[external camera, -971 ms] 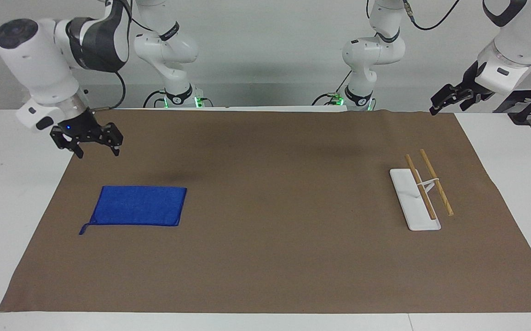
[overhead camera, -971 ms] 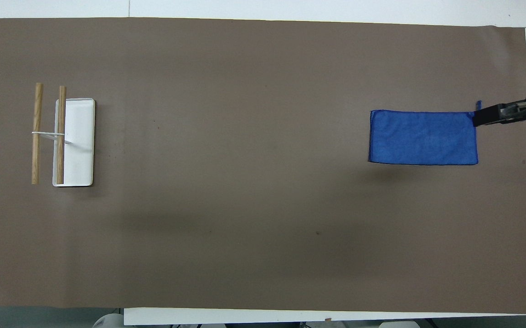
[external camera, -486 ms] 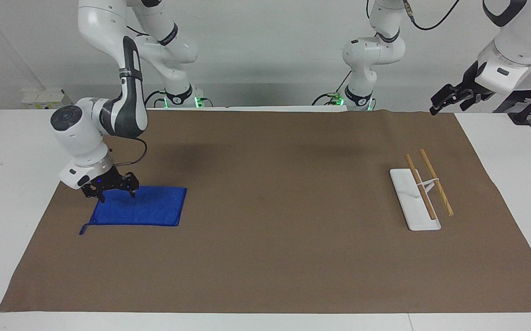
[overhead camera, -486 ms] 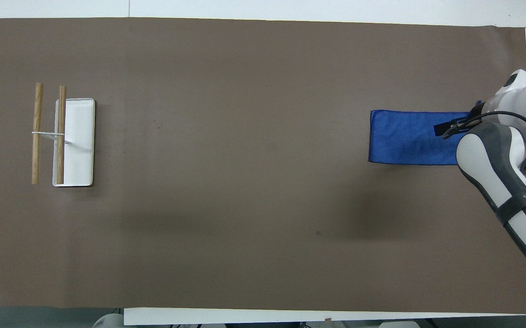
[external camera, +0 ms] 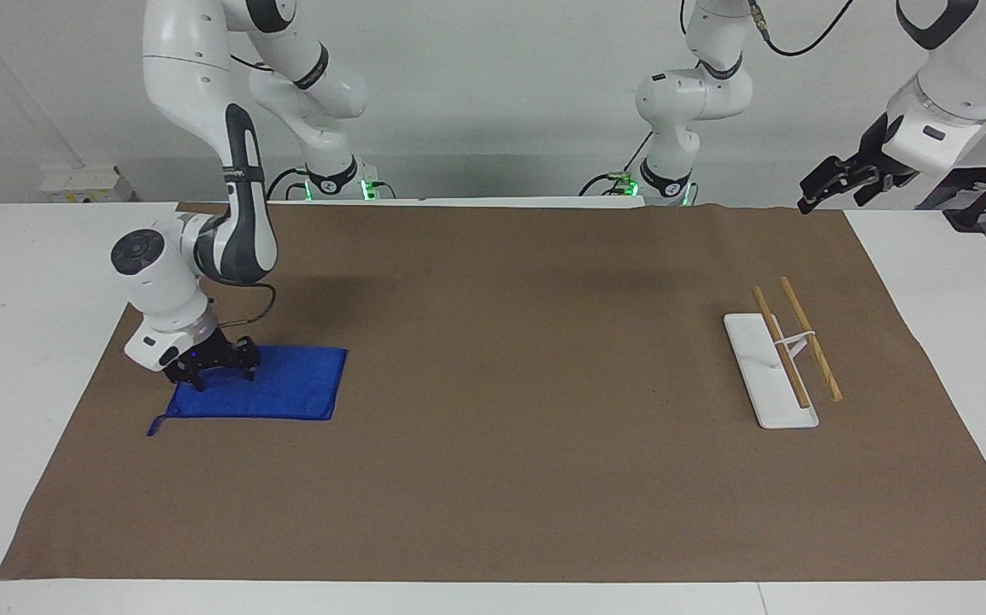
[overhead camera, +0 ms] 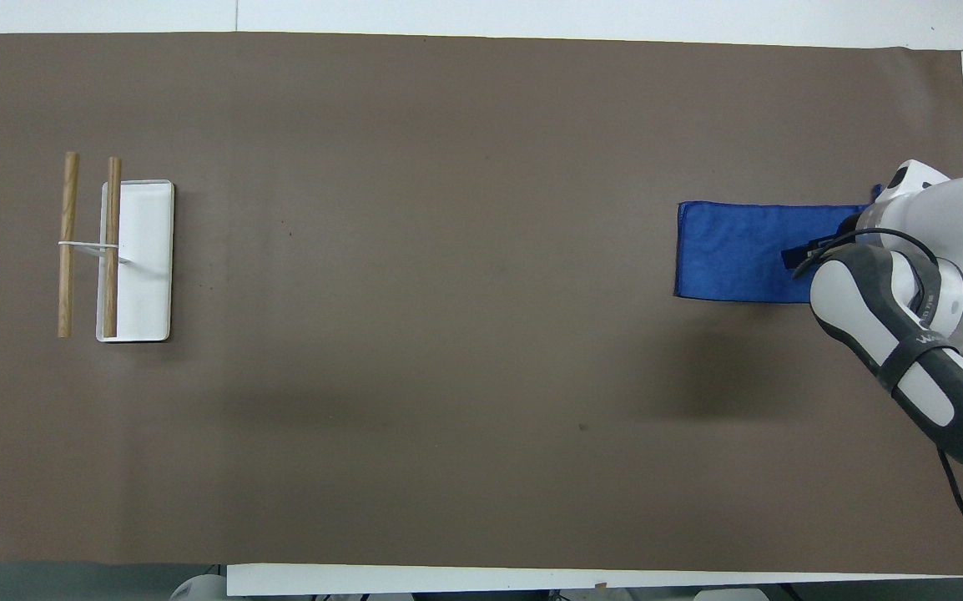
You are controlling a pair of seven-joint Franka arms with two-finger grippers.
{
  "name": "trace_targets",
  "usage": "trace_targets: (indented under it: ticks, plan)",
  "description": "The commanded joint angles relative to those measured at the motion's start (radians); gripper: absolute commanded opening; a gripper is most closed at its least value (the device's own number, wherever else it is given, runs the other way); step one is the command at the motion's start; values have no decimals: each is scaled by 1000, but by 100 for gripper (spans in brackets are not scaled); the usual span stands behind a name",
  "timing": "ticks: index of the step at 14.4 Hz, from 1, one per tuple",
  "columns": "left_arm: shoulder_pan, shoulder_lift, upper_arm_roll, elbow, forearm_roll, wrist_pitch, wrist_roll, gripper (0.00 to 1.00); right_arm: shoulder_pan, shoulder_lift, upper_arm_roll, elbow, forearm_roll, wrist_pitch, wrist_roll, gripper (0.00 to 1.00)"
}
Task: Right arm passes towel to left arm to hang
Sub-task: 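Reach the right gripper to the blue towel's edge and grasp it, then lift the blue towel with the right gripper toward the white rack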
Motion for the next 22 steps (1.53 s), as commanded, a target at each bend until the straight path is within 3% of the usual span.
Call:
trace_targets:
  ticks: [1,2,3,4,5,8,13,18,22]
  plan:
    - [3,-13,3,-16,-6,3,1,100,-8,-14,10,-19,2,12,-22,60]
    - [1,-13,3,-16,-6,3,1,100,-8,-14,13,-19,2,9,-23,35]
    - [1,-13,3,-16,-6,3,1,100,-8,-14,15,-17,2,7,-23,18]
    - [1,-13,3,-14,-6,3,1,100,-8,-14,15,-17,2,7,-22,3]
    - [2,-13,3,-16,-6,3,1,100,-8,-14,15,-13,2,6,-20,0]
    - [2,-13,3,-16,-6,3,1,100,-10,-26,44,-2,4,-32,35,0]
    - [1,-13,3,-14,-6,3,1,100,-20,-72,149,130,4,-343,280,0]
    - [-13,-13,0,-16,-7,6,6,100,-20,-104,422,286,4,-615,862,0]
    - [-19,-15,-8,-17,-9,-8,-24,100,-11,-75,610,371,59,-605,1303,0]
